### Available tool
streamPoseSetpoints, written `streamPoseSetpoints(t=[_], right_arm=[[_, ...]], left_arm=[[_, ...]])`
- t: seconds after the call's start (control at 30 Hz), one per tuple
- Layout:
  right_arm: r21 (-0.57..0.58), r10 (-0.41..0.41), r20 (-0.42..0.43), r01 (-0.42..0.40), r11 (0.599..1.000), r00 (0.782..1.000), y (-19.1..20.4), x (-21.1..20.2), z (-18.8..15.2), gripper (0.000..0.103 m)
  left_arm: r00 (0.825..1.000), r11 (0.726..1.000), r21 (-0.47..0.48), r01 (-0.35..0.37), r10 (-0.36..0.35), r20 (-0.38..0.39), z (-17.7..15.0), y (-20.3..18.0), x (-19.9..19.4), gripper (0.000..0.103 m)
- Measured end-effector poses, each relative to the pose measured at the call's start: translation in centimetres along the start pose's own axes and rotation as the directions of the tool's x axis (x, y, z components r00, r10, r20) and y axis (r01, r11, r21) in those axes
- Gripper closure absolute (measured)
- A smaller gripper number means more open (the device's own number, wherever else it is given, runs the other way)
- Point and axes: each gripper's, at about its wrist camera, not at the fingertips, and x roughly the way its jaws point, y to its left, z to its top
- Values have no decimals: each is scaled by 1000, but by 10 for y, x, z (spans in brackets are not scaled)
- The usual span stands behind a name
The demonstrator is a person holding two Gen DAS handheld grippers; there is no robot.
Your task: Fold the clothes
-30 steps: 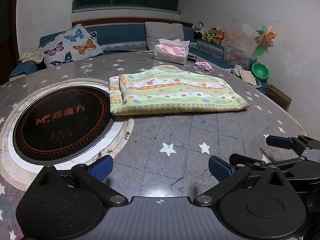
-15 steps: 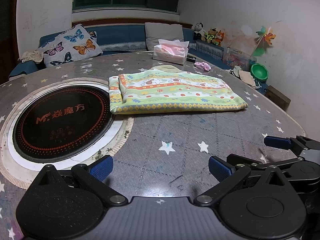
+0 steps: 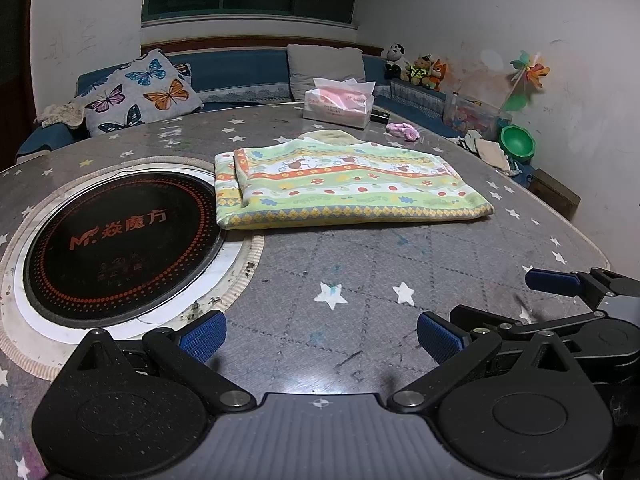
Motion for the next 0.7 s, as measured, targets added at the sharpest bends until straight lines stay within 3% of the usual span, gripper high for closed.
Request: streamPoseSetpoints(t=[0.7], right_arm=[[0, 9, -19, -9, 1000, 1000, -1, 14, 5, 0]], left_arm=[[1000, 1000, 19, 5, -4, -10, 9, -2, 9, 0]])
